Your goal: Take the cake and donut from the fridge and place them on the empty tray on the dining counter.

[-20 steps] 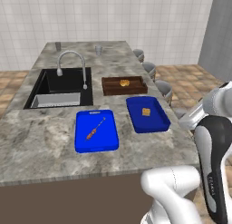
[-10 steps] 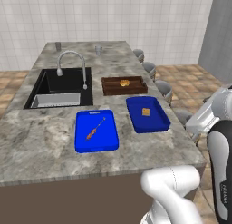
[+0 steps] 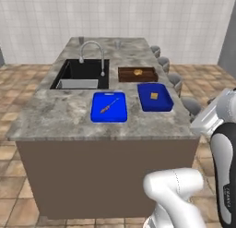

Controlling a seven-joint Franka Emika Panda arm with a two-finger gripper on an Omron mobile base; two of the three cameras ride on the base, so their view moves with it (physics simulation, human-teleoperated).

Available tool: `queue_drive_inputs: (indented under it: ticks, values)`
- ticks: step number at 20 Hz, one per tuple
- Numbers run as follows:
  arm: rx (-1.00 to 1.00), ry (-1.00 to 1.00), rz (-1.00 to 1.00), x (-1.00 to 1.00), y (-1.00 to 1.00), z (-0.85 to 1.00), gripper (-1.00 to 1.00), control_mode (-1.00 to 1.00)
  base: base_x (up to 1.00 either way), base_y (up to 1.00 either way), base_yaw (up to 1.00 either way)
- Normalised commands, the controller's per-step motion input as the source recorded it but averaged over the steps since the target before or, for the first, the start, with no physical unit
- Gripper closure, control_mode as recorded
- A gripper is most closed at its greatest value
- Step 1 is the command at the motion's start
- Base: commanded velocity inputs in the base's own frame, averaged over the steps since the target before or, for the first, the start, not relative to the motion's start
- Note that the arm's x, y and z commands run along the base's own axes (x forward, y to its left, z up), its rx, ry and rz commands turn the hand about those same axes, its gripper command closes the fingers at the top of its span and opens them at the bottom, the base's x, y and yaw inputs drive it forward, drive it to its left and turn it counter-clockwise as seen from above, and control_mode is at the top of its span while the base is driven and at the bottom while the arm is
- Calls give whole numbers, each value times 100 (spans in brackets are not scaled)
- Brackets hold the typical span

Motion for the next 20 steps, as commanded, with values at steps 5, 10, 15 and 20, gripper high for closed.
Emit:
queue_drive_inputs:
  ticks: [5,10,15,20]
  values:
    - [0,0,0,0,0,0,-100,100,-34,45,67]
    - [0,0,0,0,0,0,-100,100,0,38,95]
    - [0,0,0,0,0,0,-100,100,0,28,99]
    - [0,0,0,0,0,0,-100,100,1,32,94]
